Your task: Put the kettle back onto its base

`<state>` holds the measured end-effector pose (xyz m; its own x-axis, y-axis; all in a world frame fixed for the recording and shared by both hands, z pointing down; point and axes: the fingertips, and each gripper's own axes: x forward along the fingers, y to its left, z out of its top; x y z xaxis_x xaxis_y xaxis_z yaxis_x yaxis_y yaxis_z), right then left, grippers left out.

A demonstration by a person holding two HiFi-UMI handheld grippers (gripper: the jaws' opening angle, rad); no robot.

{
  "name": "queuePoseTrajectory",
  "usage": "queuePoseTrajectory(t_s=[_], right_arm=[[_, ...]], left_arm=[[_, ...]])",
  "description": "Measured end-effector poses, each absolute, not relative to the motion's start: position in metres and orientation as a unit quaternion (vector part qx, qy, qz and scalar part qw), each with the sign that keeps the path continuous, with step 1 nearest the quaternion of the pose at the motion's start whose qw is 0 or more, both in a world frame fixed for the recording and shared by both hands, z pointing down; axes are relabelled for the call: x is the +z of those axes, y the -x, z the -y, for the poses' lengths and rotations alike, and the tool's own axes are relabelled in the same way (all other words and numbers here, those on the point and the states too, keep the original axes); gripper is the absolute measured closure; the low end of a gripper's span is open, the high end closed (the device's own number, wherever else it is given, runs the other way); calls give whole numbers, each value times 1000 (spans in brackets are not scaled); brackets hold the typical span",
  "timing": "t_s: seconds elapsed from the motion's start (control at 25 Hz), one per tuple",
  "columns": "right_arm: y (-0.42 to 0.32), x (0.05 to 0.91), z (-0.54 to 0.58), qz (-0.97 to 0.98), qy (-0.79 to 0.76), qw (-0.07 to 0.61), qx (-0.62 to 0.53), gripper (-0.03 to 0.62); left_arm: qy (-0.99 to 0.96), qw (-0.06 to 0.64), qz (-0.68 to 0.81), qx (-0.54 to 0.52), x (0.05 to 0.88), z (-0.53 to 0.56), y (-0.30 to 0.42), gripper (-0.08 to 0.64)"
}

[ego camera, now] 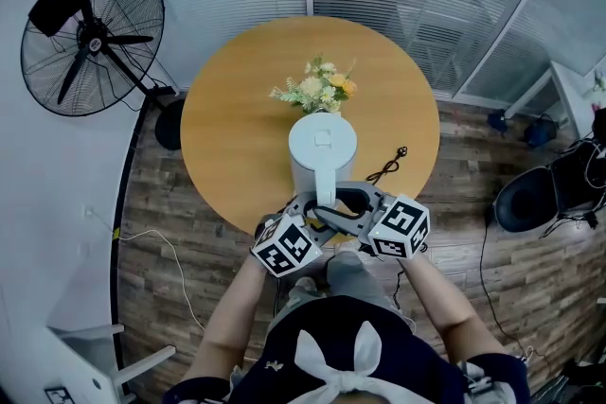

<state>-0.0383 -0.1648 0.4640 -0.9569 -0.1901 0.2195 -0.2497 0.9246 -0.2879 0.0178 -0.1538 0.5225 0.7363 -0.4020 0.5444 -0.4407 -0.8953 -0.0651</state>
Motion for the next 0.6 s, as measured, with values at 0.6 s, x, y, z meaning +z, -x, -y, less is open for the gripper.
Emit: queuePoseTrajectory(t_s=[0.6], right_arm=[[39,473,163,974,-109,102,170,417]], left_arm=[[-930,49,226,284,530,151,-18,356]])
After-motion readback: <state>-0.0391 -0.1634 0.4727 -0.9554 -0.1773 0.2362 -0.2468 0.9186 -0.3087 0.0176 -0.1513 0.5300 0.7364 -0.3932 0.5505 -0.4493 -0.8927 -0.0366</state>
